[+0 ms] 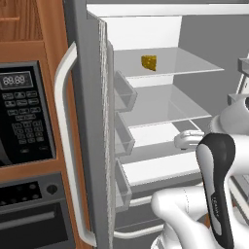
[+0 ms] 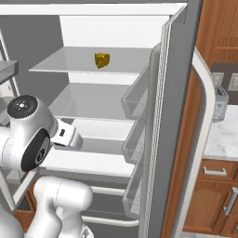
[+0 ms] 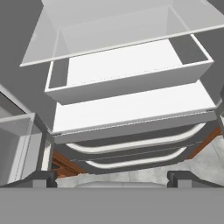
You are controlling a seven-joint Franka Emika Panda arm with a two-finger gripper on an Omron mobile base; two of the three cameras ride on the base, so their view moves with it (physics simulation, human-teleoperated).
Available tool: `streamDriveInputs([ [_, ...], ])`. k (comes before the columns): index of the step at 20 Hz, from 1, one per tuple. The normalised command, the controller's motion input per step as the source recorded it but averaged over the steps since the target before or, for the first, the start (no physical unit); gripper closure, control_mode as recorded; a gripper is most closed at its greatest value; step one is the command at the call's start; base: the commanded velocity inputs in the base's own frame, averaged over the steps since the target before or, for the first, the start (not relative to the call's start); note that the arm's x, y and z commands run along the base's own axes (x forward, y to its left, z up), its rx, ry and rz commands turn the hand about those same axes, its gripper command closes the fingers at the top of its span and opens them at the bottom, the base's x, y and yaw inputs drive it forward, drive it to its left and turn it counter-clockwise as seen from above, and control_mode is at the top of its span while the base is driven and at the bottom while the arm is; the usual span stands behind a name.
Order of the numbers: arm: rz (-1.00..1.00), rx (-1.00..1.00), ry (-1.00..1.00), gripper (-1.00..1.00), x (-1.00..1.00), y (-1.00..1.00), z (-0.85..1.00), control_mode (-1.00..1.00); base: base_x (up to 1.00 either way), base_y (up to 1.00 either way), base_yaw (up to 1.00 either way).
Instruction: Retrieve the sausage and cheese from the fridge and place them on the cutting board on the counter.
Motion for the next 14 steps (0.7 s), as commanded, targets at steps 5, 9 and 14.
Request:
streamDriveInputs([
  [5,0.00,0.00,0.00,-1.00,0.00,0.00,0.00,-1.00,0.00,0.00,0.00],
  [9,0.00,0.00,0.00,-1.00,0.00,0.00,0.00,-1.00,0.00,0.00,0.00],
  [14,0.02,0.00,-0.06,-1.00,0.00,0.00,0.05,-1.00,0.00,0.00,0.00],
])
